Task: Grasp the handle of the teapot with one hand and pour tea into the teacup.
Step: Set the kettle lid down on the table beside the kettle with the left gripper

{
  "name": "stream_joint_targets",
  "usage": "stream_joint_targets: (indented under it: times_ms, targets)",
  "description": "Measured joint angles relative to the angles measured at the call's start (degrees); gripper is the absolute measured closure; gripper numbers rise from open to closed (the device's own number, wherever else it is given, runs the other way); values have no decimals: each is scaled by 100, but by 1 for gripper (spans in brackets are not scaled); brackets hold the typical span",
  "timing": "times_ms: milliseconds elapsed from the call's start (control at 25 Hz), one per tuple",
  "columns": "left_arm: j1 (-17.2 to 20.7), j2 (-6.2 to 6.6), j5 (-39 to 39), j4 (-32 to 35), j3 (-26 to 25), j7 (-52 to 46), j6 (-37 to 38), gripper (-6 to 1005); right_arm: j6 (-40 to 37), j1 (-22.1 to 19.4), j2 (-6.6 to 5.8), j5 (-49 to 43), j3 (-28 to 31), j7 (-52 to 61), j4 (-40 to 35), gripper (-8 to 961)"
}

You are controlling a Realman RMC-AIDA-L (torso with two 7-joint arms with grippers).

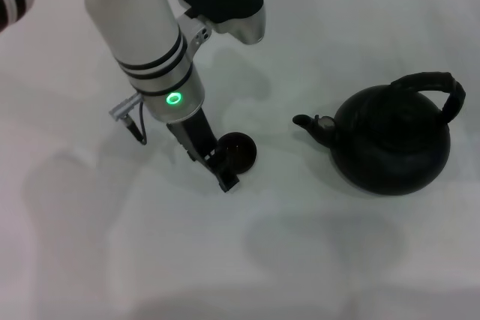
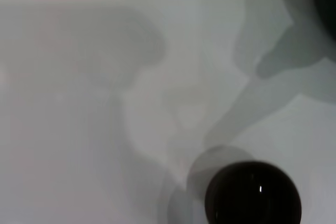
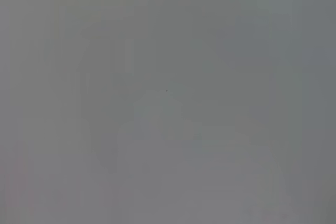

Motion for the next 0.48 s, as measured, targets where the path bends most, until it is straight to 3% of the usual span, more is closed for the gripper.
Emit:
stream_joint_targets:
  times_ms: [240,480]
  targets:
    - [453,6,127,728,-44,-55,-349,214,0,1,0,0,0,0,-27,80]
    - [1437,29,256,2199,-454,100,-634,214,-50,-59,-13,0,-4,0,-78,79]
